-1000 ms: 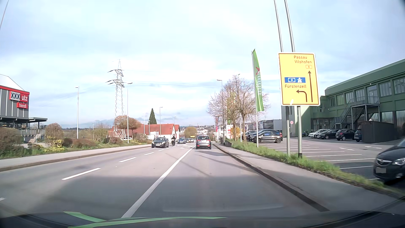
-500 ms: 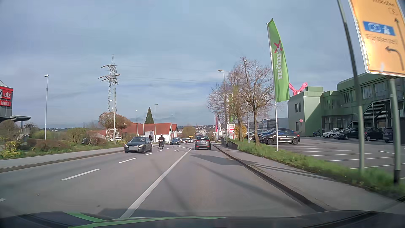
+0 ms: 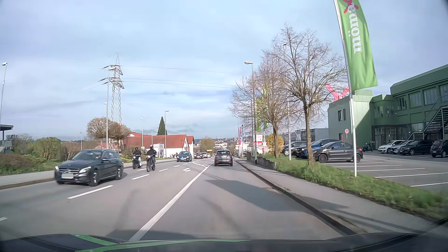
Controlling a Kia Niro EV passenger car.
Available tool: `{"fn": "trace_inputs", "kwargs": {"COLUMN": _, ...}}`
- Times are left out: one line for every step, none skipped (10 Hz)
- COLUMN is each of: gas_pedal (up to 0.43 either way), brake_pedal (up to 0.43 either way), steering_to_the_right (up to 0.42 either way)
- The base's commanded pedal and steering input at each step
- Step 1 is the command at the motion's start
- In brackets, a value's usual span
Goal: Follow the waypoints while adhering to traffic rules and regulations
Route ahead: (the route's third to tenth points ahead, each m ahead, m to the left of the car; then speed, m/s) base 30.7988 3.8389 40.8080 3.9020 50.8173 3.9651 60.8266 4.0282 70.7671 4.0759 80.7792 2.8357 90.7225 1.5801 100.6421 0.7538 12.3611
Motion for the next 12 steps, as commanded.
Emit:
{"fn": "trace_inputs", "kwargs": {"gas_pedal": 0.079, "brake_pedal": 0.0, "steering_to_the_right": 0.001}}
{"fn": "trace_inputs", "kwargs": {"gas_pedal": 0.079, "brake_pedal": 0.0, "steering_to_the_right": 0.002}}
{"fn": "trace_inputs", "kwargs": {"gas_pedal": 0.067, "brake_pedal": 0.0, "steering_to_the_right": 0.001}}
{"fn": "trace_inputs", "kwargs": {"gas_pedal": 0.067, "brake_pedal": 0.0, "steering_to_the_right": 0.001}}
{"fn": "trace_inputs", "kwargs": {"gas_pedal": 0.059, "brake_pedal": 0.0, "steering_to_the_right": 0.001}}
{"fn": "trace_inputs", "kwargs": {"gas_pedal": 0.047, "brake_pedal": 0.0, "steering_to_the_right": 0.001}}
{"fn": "trace_inputs", "kwargs": {"gas_pedal": 0.047, "brake_pedal": 0.0, "steering_to_the_right": 0.0}}
{"fn": "trace_inputs", "kwargs": {"gas_pedal": 0.028, "brake_pedal": 0.0, "steering_to_the_right": -0.003}}
{"fn": "trace_inputs", "kwargs": {"gas_pedal": 0.008, "brake_pedal": 0.0, "steering_to_the_right": -0.004}}
{"fn": "trace_inputs", "kwargs": {"gas_pedal": 0.0, "brake_pedal": 0.0, "steering_to_the_right": -0.004}}
{"fn": "trace_inputs", "kwargs": {"gas_pedal": 0.0, "brake_pedal": 0.0, "steering_to_the_right": -0.004}}
{"fn": "trace_inputs", "kwargs": {"gas_pedal": 0.0, "brake_pedal": 0.0, "steering_to_the_right": -0.004}}
